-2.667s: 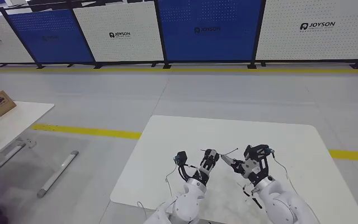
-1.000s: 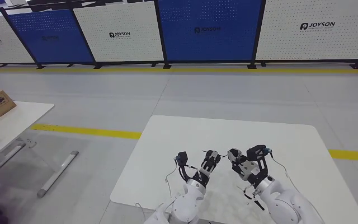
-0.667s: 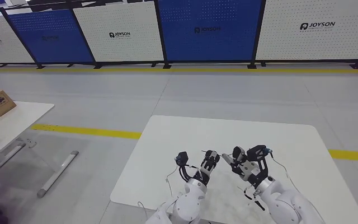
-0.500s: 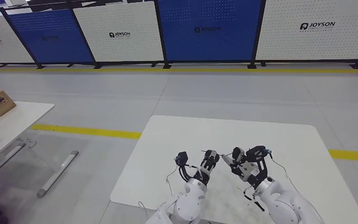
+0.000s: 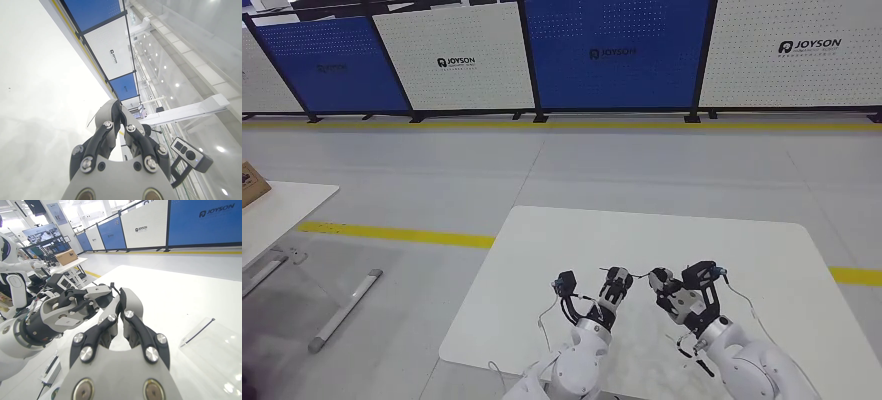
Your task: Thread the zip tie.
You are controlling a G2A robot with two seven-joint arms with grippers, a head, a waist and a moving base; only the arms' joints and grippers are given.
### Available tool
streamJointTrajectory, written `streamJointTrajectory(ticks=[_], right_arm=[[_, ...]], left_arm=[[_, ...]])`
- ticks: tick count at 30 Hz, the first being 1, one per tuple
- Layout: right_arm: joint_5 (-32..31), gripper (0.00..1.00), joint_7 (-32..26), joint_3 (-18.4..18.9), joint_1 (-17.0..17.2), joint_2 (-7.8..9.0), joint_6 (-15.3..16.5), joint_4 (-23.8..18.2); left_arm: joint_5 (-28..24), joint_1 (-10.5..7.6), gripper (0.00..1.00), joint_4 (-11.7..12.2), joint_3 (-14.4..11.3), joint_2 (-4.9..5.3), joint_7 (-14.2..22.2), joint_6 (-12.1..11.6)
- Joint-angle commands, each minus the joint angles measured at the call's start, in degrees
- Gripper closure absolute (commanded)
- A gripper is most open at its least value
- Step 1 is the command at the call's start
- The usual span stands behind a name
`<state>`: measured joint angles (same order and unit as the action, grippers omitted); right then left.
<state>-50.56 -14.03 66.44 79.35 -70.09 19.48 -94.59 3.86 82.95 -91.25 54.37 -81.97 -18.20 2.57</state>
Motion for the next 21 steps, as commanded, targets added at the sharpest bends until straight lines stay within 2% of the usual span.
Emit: streamJointTrajectory(ticks=[1, 7, 8, 9, 10, 11, 12, 14, 17, 19, 21], right_arm=[[0.1, 1.0, 0.1, 0.0, 0.0, 0.05, 0.0, 0.0], [2.6, 1.0, -0.8, -0.2, -0.1, 0.46, 0.0, -0.4], [2.7, 1.0, -0.8, -0.2, -0.2, 0.55, 0.0, -0.4], [2.7, 1.0, -0.8, -0.1, -0.2, 0.67, 0.0, -0.4], [2.6, 1.0, -0.8, -0.1, -0.2, 0.76, 0.0, -0.3], [2.6, 1.0, -0.7, -0.2, -0.2, 0.83, 0.0, -0.3], [2.5, 1.0, -0.6, -0.2, -0.2, 0.92, 0.0, -0.3], [2.2, 1.0, -0.3, -0.2, -0.2, 1.04, 0.0, -0.3], [2.1, 1.0, 0.0, -0.2, -0.1, 1.19, 0.0, -0.2], [2.1, 1.0, 0.1, -0.2, -0.1, 1.3, 0.0, -0.3], [2.1, 1.0, 0.2, -0.2, -0.1, 1.4, 0.0, -0.4]], left_arm=[[0.2, 0.03, 1.0, 0.0, -0.1, -0.05, 0.1, 0.0], [2.2, -0.13, 1.0, 0.5, -0.5, -0.12, 0.3, 0.1], [2.3, -0.07, 0.68, 0.5, -0.6, -0.14, 0.2, 0.1], [2.7, -0.08, 0.44, 0.6, -0.7, -0.15, 0.3, 0.1], [2.9, -0.08, 0.5, 0.6, -0.7, -0.17, 0.2, 0.0], [2.8, -0.01, 0.48, 0.6, -0.7, -0.21, 0.0, -0.2], [2.8, 0.01, 0.4, 0.6, -0.7, -0.25, -0.1, -0.4], [2.9, 0.03, 0.31, 0.6, -0.7, -0.29, -0.3, -0.7], [3.1, 0.1, 0.27, 0.6, -0.7, -0.34, -0.4, -0.8], [3.7, 0.17, 0.28, 0.6, -0.8, -0.36, -0.3, -0.9], [4.0, 0.17, 0.35, 0.7, -0.9, -0.4, -0.2, -0.8]])
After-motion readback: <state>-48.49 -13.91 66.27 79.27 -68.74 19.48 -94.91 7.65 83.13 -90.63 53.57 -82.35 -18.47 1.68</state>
